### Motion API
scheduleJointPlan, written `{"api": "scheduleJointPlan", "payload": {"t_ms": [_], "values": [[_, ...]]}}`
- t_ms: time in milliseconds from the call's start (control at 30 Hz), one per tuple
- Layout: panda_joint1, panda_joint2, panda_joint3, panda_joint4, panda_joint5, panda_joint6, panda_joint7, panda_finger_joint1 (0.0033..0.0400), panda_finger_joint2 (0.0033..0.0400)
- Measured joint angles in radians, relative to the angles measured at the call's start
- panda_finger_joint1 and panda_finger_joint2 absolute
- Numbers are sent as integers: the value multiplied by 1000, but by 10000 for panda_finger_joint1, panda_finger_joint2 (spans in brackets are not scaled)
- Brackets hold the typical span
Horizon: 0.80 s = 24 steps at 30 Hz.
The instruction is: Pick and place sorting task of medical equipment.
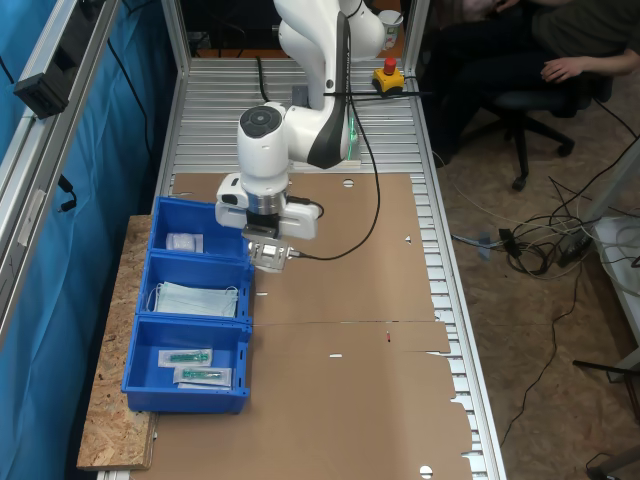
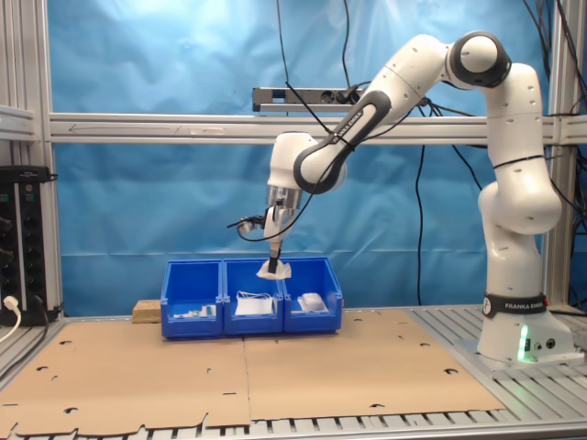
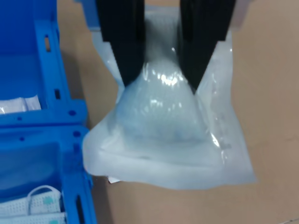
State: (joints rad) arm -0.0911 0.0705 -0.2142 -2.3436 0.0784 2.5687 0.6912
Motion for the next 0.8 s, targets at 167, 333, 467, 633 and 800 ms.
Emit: {"api": "scheduleJointPlan", "payload": {"t_ms": [167,333,467,633,800], "values": [[0,-9,-44,-15,-5,-16,0,52,52],[0,-13,-89,-27,-8,-26,0,52,52],[0,-13,-125,-31,-10,-33,0,52,52],[0,-13,-170,-31,-11,-39,0,52,52],[0,-13,-220,-31,-12,-43,0,52,52]]}}
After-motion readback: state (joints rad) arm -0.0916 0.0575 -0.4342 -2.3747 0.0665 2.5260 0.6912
